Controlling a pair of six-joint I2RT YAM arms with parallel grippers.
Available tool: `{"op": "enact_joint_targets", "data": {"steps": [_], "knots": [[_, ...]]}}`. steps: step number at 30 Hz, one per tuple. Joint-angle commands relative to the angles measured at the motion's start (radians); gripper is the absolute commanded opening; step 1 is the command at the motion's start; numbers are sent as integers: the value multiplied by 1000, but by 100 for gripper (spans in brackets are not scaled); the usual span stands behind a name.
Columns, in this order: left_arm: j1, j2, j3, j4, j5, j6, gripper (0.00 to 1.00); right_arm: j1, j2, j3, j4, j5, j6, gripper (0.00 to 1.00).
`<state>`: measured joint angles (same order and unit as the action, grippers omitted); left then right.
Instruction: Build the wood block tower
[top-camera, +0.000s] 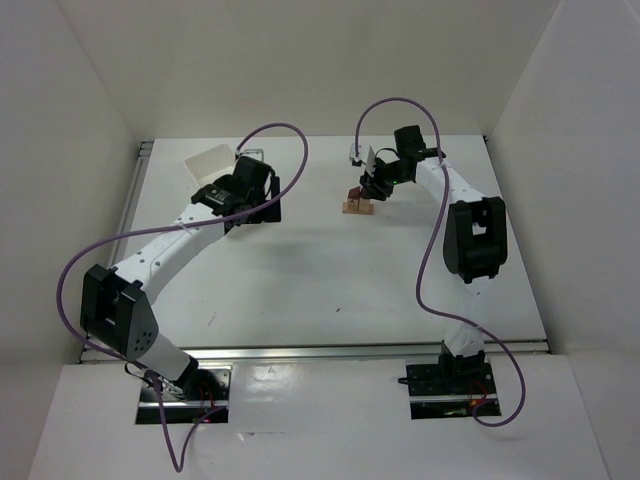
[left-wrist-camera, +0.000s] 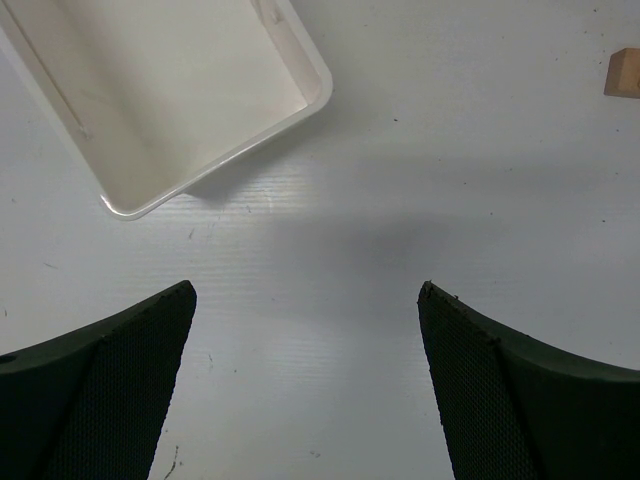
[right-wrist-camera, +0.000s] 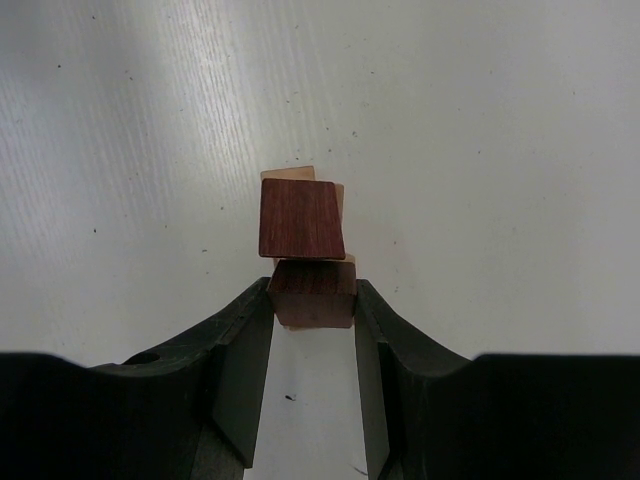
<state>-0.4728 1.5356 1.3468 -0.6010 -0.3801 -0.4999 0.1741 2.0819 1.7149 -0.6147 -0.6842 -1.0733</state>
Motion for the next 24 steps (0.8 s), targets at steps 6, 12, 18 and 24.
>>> {"op": "enact_joint_targets", "data": {"steps": [6,12,18,24], "knots": [[-3,1,37,0,-5,-2,97,11,7,40,32,14,9,49],[-3,1,37,0,-5,8,97,11,7,31,32,14,18,55],[-3,1,37,0,-5,8,97,11,-2,31,41,23,27,56],[-3,1,19,-10,-5,8,94,11,-2,31,59,23,38,56]]}}
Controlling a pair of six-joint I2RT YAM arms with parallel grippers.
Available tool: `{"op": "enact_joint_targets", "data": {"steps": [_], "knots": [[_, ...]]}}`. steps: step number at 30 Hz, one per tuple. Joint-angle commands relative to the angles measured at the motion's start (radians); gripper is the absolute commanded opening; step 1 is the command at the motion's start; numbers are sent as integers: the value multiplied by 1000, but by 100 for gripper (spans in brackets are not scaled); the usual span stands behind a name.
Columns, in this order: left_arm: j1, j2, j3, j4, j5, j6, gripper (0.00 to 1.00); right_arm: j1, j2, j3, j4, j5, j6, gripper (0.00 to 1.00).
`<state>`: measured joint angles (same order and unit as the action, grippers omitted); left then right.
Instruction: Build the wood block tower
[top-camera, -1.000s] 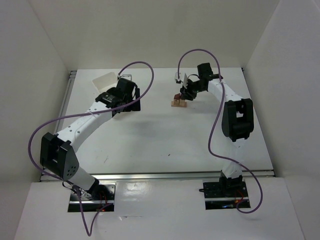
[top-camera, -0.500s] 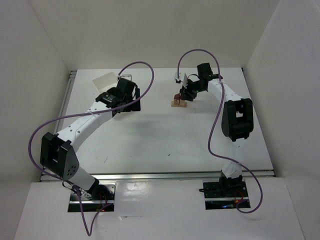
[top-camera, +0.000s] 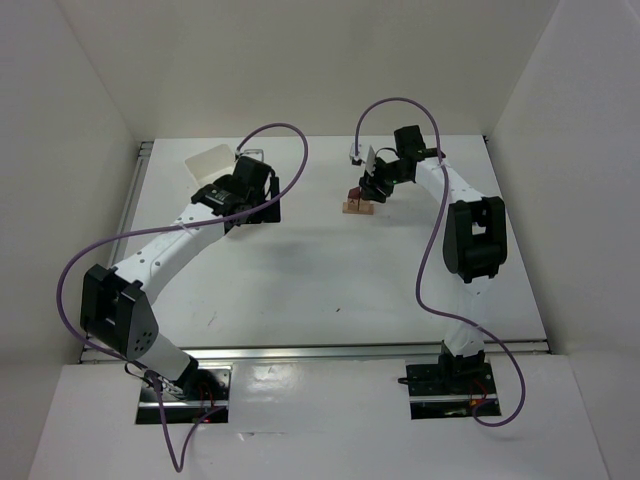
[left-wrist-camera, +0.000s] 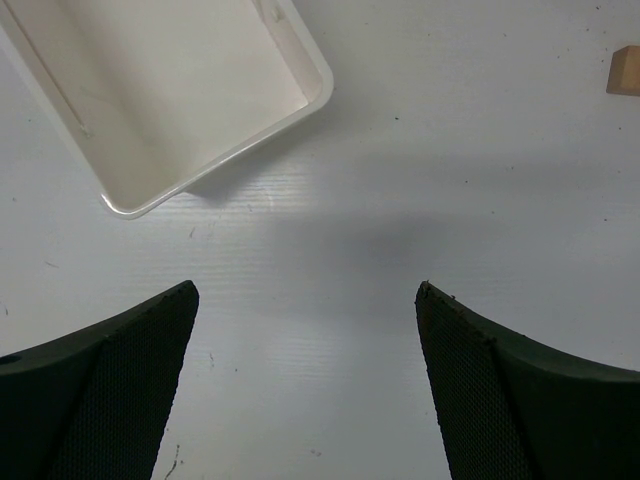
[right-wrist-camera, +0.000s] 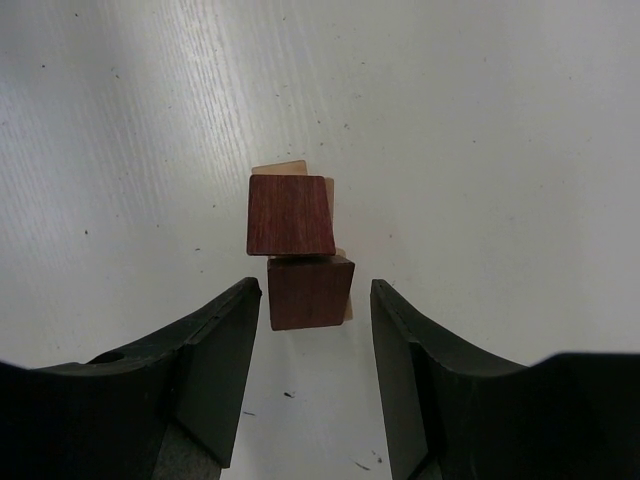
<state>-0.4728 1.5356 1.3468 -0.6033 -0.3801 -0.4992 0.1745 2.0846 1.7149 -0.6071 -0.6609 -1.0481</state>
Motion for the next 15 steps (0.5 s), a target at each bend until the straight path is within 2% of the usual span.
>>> {"op": "enact_joint_targets", "data": {"steps": [1,6,8,15], "knots": [[-3,-8,18,-7,-5,7,94,11,-4,31,52,0,23,56],[-3,-8,18,-16,-16,-2,94,11,-4,31,63,0,33,56],[-3,-8,18,-16,-16,-2,93,11,-4,31,63,0,33,51],[-3,1,18,-26,-16,-2,92,11,-4,31,63,-9,33,51]]}}
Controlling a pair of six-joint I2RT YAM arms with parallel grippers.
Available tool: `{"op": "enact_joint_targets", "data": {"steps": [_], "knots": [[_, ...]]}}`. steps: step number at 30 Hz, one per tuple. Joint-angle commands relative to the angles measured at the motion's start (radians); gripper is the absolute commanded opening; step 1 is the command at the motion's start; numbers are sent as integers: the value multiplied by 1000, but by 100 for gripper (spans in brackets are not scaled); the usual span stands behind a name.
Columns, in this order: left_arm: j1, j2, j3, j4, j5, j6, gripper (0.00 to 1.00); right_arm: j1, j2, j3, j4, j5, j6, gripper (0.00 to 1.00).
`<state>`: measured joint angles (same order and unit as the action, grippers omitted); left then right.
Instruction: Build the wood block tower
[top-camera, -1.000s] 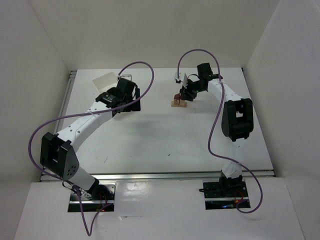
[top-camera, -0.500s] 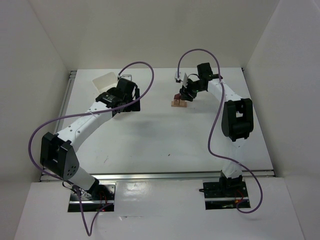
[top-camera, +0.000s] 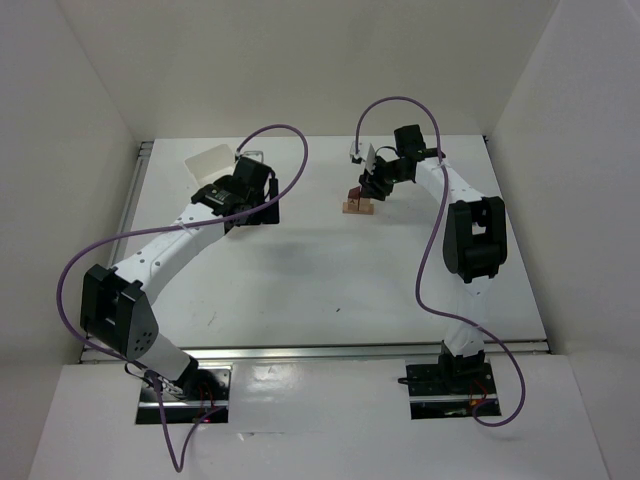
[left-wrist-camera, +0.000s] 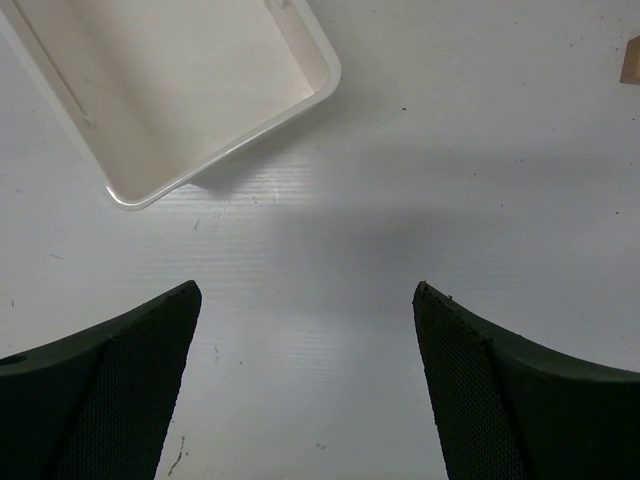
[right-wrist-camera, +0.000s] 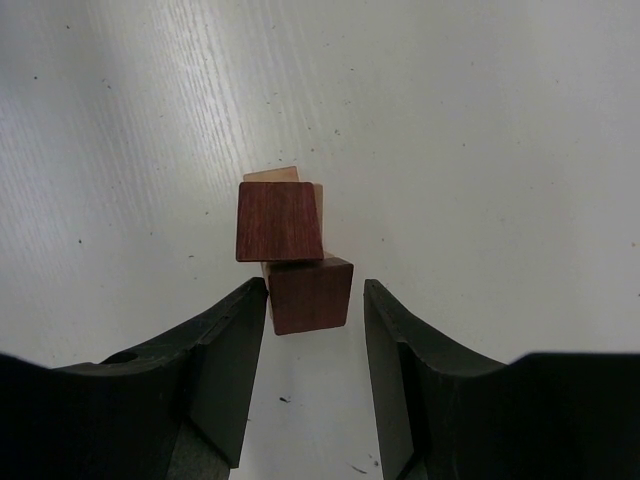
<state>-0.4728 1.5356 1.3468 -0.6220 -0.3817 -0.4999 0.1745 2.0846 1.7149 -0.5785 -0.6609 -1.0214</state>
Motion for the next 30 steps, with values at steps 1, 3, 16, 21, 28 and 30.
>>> {"op": "enact_joint_targets", "data": {"steps": [1,3,16,21,28,30], "knots": [[-3,1,18,-7,-23,-2,92,11,-4,31,34,-9,6,51],[-3,11,18,-7,-23,-2,92,20,-4,31,34,-9,6,51],[-3,20,28,-7,-23,-2,92,20,-4,31,35,-9,20,47],[-3,20,28,-7,-23,8,92,20,-4,31,35,10,20,57],[-3,29,37,-7,-14,8,92,20,-14,31,46,-3,41,65],[-3,29,37,-7,-14,8,92,20,-5,31,46,-12,53,66]]}}
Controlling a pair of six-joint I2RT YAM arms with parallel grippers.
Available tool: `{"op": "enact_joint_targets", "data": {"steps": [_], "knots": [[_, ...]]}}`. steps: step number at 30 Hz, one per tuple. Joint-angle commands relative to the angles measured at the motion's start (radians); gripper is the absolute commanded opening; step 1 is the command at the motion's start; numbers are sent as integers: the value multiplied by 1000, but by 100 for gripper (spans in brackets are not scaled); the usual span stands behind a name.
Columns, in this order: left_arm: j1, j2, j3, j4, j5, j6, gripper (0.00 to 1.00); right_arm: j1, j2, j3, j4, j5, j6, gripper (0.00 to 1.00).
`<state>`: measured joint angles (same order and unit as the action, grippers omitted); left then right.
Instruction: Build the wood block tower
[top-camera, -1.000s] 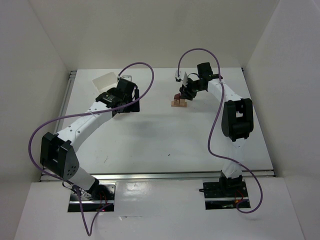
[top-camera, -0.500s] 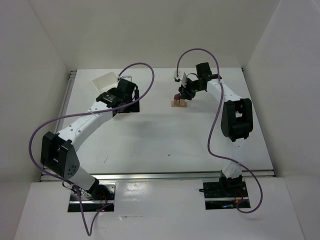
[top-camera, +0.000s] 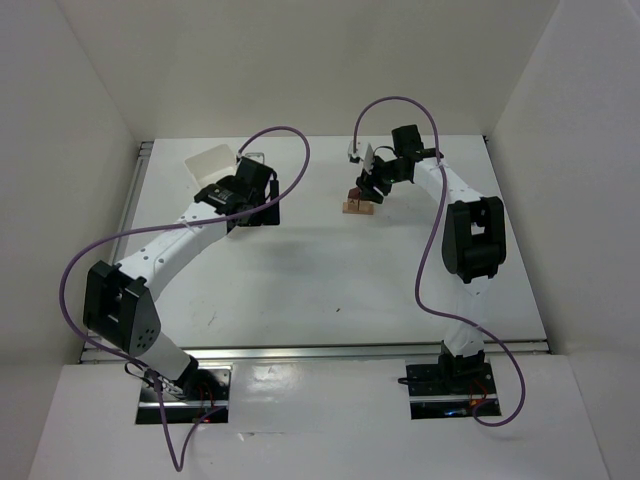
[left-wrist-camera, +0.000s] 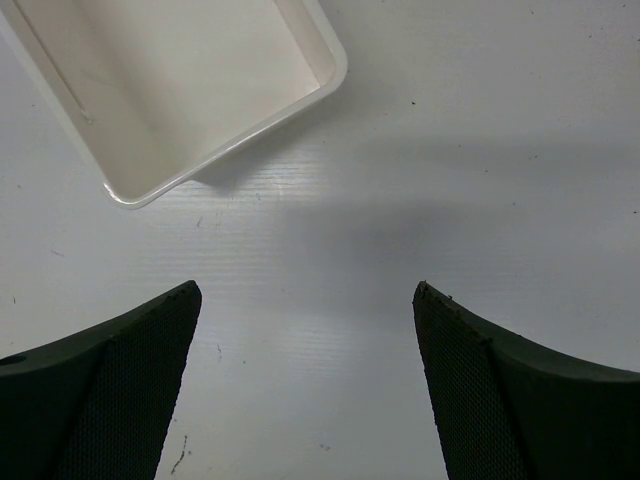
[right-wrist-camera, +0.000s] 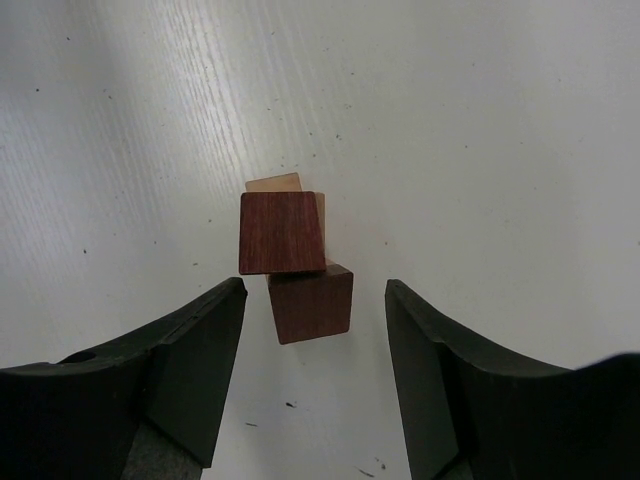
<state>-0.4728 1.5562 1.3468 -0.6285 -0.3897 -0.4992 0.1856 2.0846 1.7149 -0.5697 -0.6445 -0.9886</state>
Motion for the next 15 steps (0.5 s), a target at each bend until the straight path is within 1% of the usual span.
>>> {"op": "enact_joint_targets", "data": {"steps": [1,5,9,12,15], "knots": [[-3,8,37,0,-6,7,92,9,-4,41,37,-29,21,66],[-3,8,37,0,-6,7,92,9,-4,41,37,-40,21,70],[-3,8,37,0,3,17,92,9,-4,51,24,-60,21,70],[-3,18,37,0,3,17,92,9,-4,51,24,-60,21,73],[-3,27,37,0,3,17,92,9,5,51,33,-79,21,73]]}}
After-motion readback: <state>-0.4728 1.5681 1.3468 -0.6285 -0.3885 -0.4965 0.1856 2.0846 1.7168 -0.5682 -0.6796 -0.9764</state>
